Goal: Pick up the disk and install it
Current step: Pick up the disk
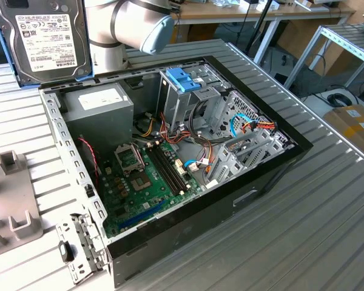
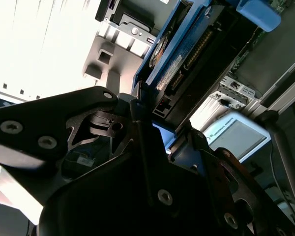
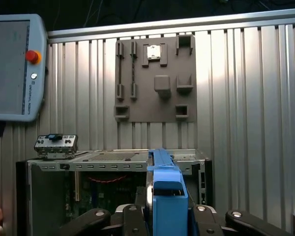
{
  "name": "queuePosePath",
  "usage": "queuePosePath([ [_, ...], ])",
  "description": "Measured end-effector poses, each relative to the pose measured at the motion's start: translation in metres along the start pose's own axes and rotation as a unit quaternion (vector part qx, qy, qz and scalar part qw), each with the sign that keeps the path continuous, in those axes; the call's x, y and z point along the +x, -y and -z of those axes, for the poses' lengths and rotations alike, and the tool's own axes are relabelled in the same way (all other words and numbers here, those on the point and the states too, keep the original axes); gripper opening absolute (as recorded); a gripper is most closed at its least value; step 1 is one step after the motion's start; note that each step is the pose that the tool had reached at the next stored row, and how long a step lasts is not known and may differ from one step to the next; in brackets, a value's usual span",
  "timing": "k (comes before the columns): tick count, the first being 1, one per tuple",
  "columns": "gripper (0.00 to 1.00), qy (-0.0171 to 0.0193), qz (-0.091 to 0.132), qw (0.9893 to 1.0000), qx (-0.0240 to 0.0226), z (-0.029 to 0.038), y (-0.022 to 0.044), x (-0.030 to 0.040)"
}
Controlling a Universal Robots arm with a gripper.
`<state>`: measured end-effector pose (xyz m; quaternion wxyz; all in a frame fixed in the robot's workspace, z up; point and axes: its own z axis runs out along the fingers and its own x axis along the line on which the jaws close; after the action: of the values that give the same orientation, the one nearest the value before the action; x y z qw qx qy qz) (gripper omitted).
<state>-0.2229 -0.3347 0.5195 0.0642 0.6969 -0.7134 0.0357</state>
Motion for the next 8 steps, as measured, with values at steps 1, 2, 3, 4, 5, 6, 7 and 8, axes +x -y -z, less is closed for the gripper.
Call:
queuePosePath([
  [1, 0.37, 0.0, 0.0, 1.0, 0.0, 0.0, 0.001, 0.0],
  [2, 0.37, 0.0001, 0.0, 1.0, 0.0, 0.0001, 0.0023, -0.0001],
  [3, 0.37, 0.0027, 0.0, 1.0, -0.0001, 0.0002, 0.0031, 0.0],
  [4, 0.37, 0.0075, 0.0, 1.0, -0.0001, 0.0001, 0.0034, 0.0001],
  [5, 0.37, 0.0201, 0.001, 0.9998, -0.0004, 0.0001, 0.0041, 0.0004],
  [6, 0.37, 0.0355, 0.001, 0.9994, -0.0008, 0.0, 0.0047, 0.0009],
  [7, 0.37, 0.0427, 0.002, 0.9991, -0.0009, 0.0, 0.005, 0.0011],
  [8, 0.37, 0.0497, 0.002, 0.9988, -0.001, 0.0, 0.0052, 0.0014],
])
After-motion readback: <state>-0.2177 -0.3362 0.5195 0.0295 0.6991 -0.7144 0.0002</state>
